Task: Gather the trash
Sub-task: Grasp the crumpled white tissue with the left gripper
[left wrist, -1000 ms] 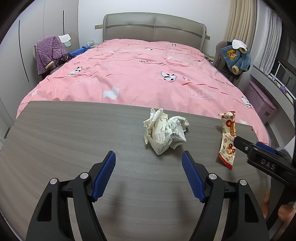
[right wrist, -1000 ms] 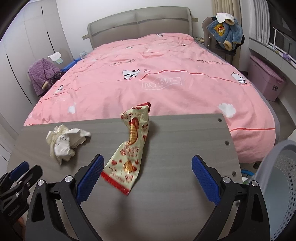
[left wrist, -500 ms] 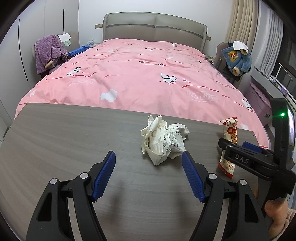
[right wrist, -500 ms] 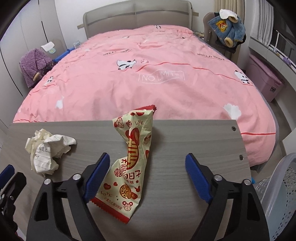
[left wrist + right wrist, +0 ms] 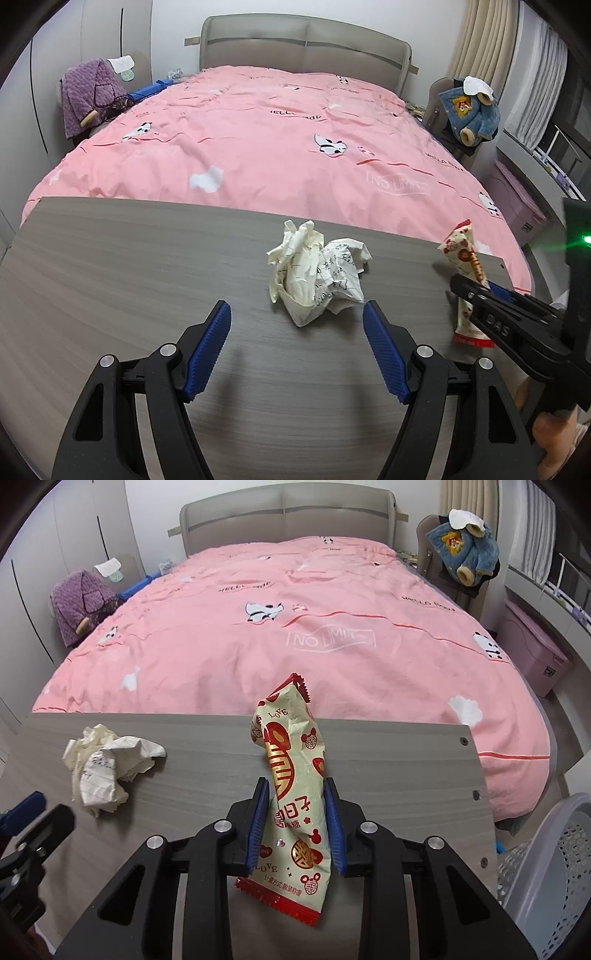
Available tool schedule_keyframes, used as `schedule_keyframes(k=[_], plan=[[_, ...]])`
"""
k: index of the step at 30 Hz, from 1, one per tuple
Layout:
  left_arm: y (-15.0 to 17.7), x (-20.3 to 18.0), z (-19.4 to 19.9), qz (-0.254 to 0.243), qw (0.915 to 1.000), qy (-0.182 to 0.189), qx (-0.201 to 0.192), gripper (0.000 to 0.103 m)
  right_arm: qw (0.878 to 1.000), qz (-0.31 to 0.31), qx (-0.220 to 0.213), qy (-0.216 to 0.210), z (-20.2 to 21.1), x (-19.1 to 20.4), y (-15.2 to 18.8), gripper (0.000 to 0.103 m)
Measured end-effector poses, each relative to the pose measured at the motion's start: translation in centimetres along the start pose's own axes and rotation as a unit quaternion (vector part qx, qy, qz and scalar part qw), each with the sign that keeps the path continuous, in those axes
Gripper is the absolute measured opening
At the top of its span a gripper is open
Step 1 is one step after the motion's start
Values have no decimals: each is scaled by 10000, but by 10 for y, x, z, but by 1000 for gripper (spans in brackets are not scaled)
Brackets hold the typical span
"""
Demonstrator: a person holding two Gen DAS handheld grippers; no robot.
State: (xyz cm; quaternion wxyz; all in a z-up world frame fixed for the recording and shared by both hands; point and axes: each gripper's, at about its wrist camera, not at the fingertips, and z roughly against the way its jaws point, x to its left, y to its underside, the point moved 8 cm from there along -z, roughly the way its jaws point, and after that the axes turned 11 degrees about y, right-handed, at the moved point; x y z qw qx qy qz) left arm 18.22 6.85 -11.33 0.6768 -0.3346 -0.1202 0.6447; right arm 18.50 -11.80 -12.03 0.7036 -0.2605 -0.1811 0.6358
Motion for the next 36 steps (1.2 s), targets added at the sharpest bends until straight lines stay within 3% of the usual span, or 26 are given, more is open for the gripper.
schedule_keyframes(k=[13,30,32,34,36], plan=[[-17,-17,-27,-60,9988,312,372,71,9996,-170,-112,-207,34,-12,9,29],[-30,-6,-55,-40,9987,-34,497,71,9991,-204,-166,-324,43,-14,12,30],[-31,-4,-56,-20,9989,-9,476,66,9992,-198,-161,-316,43,-14,13,30],[-31,-4,-56,-39,9988,26,482,49,9992,-197,-153,-318,44,-14,13,30],[-32,-5,-56,-63,9989,54,456,44,9992,-201,-148,-317,44,-15,14,30]])
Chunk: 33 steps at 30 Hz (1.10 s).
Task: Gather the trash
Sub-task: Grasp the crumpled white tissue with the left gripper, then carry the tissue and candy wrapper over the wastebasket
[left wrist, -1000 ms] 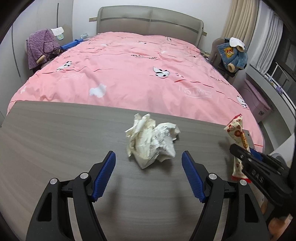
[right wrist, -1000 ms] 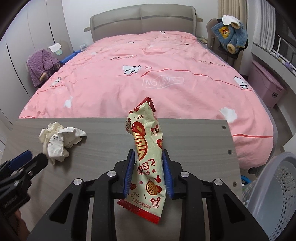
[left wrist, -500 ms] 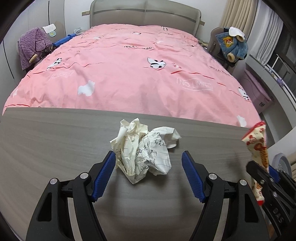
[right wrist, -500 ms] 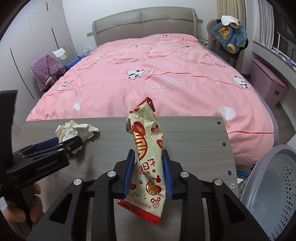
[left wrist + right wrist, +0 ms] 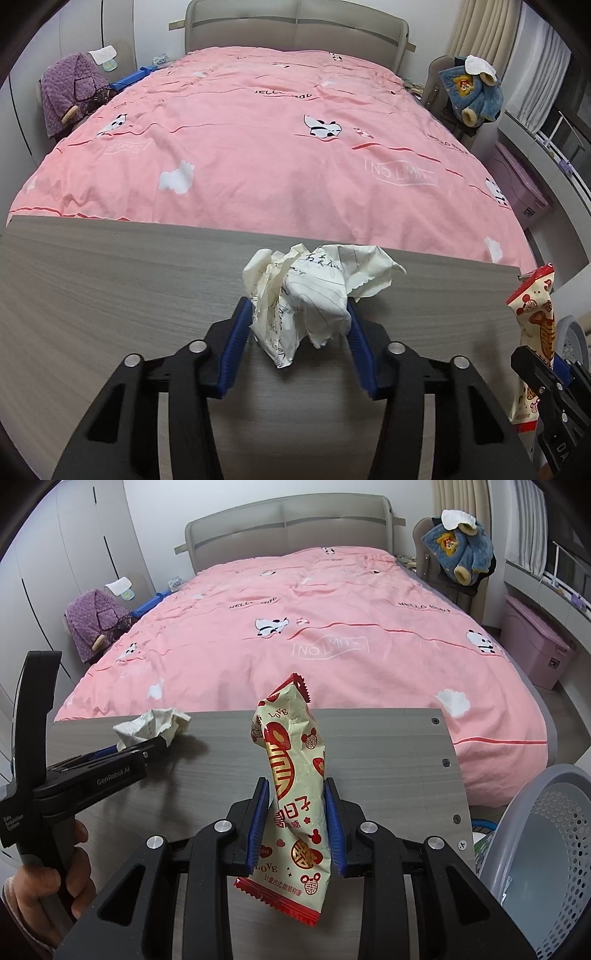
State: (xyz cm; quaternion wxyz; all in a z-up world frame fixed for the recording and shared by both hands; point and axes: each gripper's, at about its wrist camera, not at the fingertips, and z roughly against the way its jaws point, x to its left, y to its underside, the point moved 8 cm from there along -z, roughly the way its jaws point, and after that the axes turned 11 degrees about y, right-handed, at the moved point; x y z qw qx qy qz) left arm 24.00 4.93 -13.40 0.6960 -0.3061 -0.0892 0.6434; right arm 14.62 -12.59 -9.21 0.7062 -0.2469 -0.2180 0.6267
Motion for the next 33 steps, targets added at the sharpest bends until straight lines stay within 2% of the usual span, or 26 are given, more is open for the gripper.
schedule_keyframes(k=[1,4,11,17,20,28,33], plan=[[0,0,0,-9,10000,13,-14,38,10000,-2,-2,-2,0,0,0,30],[-1,-1,4,-9,9999,86,-63,29,10000,-5,-10,3,0,0,0,30],[5,-12,27,-147,9994,71,-310,28,9999,-105,-75,-6,12,-8,3,30],[20,-40,53,-419,9979,71,-498,28,9996,-223,-175,71,32,-26,11,30],[30,-61,65,-581,9966,131,-569,28,9991,-322,-219,155,46,-41,19,30],[63,-138,81,-1009,9914,653,-525,28,9954,-741,-320,510,85,-107,48,30],[86,-199,82,-1404,9836,1055,-408,28,9898,-1095,-344,842,104,-160,70,30]])
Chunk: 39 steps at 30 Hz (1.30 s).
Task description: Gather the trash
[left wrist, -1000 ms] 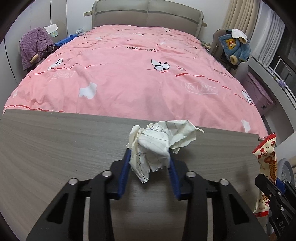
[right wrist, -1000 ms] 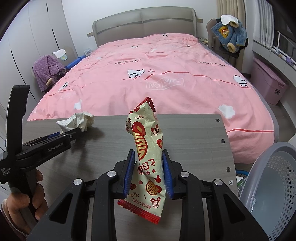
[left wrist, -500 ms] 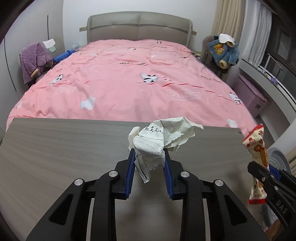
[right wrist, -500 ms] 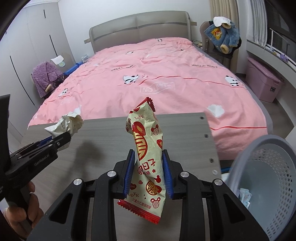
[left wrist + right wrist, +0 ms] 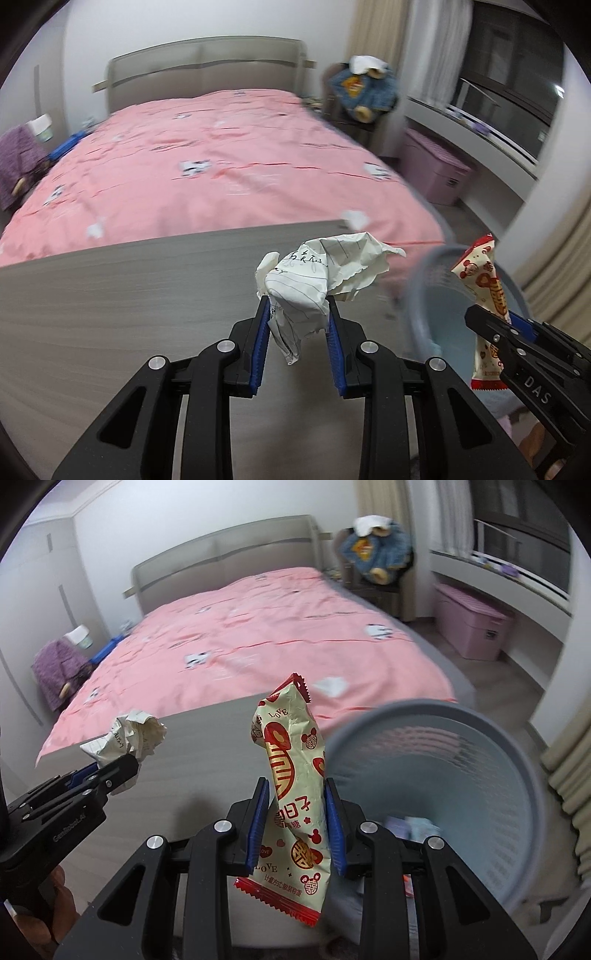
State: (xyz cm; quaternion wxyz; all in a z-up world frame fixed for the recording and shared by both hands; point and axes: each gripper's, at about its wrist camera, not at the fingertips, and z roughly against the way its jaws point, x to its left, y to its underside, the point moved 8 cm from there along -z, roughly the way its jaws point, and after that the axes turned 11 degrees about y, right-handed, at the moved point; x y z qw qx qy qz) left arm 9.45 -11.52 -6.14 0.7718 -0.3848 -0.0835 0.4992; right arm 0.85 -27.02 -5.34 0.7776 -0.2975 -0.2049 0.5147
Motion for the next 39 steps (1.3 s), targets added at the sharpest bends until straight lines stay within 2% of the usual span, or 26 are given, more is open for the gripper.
schedule_keyframes(k=[8,14,24,28,32,34,39], plan=[[7,-91,-27,-623,9965,507,240,28,9964,-662,75,516,6,-99,21,30],[15,-138,-57,-909,9923,649,536,28,9943,-883,234,548,-7,-136,29,30],[9,-159,-79,-1013,9909,584,663,32,9951,-873,294,354,-27,-149,21,32],[7,-160,-81,-1061,9909,491,674,40,9951,-886,294,321,-29,-152,19,36],[4,-158,-82,-1052,9913,414,678,51,9953,-872,256,327,-30,-153,16,52],[2,-158,-82,-1021,9918,392,662,58,9953,-879,250,317,-30,-153,16,53],[0,-156,-80,-1008,9923,336,635,62,9949,-913,276,321,-30,-154,16,53]])
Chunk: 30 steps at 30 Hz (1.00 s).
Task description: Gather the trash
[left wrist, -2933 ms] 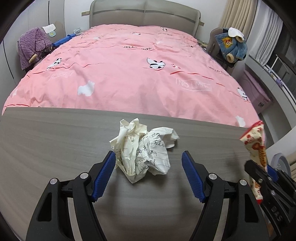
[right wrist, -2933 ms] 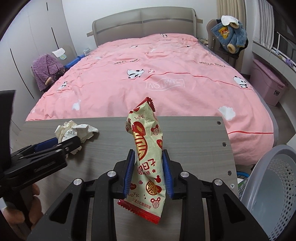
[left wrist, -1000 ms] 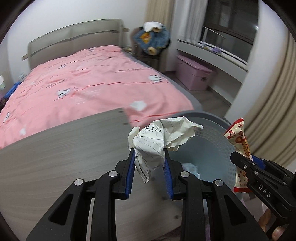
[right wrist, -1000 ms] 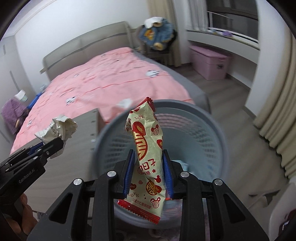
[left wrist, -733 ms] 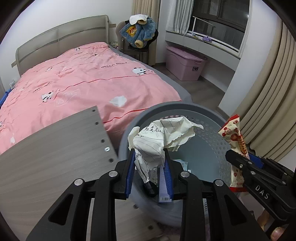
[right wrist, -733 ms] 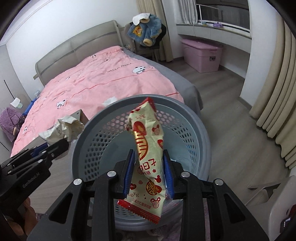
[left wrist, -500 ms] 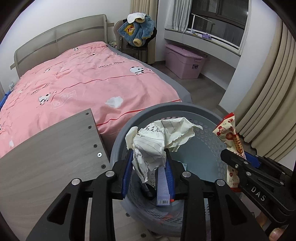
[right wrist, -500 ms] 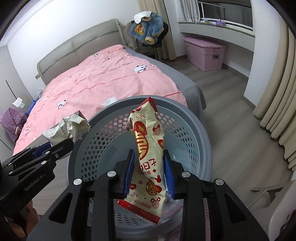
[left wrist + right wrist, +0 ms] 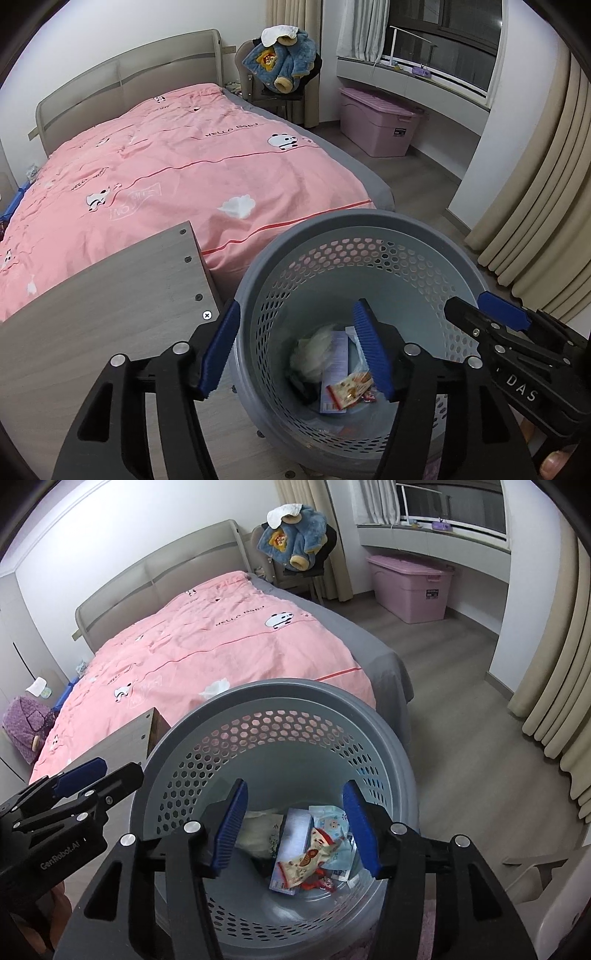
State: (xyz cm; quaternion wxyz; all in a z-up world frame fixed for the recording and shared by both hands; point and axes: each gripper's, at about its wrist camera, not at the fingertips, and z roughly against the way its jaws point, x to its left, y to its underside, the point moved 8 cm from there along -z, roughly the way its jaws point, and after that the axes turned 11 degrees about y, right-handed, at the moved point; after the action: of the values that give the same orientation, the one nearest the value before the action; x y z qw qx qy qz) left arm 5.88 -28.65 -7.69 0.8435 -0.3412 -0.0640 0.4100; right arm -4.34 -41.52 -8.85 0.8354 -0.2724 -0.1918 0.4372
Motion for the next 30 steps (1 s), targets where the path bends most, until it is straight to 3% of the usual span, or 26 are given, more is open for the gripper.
schedule_keyframes(k=[10,21,25,30], plan=[[0,3,8,21,9999,-114,-83,73,10000,-78,2,21,6,-3,5,59],[4,8,15,93,9996,-220,-133,78,9999,-59,-36,89,13,-6,9,67],[5,8,17,79,9995,-273,-144,80,9999,-105,-81,90,15,-7,10,75],[6,9,18,94,9995,-274,-116,82,9999,-94,-86,99,17,-7,10,76]])
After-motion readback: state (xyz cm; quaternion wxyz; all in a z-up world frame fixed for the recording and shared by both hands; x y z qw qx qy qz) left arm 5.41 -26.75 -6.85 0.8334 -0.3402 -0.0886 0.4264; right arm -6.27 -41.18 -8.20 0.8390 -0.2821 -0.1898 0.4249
